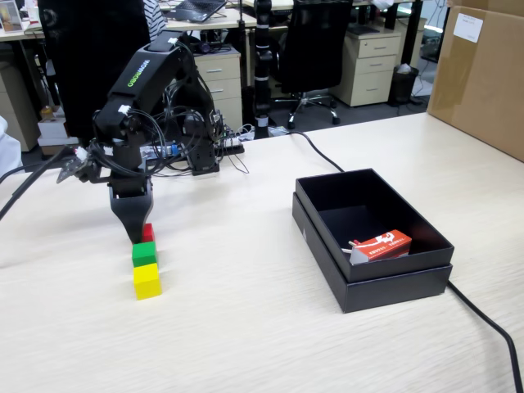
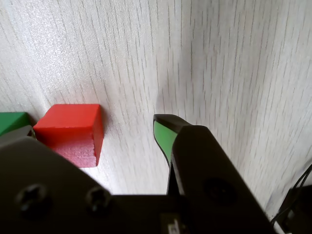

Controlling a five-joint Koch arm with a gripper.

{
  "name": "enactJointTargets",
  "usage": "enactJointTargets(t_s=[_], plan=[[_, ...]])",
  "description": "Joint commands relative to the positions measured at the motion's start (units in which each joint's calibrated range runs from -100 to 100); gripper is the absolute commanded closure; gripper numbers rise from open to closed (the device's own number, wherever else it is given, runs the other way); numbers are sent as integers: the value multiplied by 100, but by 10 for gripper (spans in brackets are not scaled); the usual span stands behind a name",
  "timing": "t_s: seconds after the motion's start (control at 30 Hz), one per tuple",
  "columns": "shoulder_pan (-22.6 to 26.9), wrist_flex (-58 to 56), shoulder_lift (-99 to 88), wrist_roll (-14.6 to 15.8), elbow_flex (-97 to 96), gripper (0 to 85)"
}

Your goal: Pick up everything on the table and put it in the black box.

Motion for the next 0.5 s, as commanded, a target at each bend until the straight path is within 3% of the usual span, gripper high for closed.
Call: enactJointTargets(t_s=[0.0, 0.2, 0.47], plan=[[-29, 75, 22, 34, 520, 415], [-29, 75, 481, 49, 683, 432], [10, 213, 515, 132, 674, 646]])
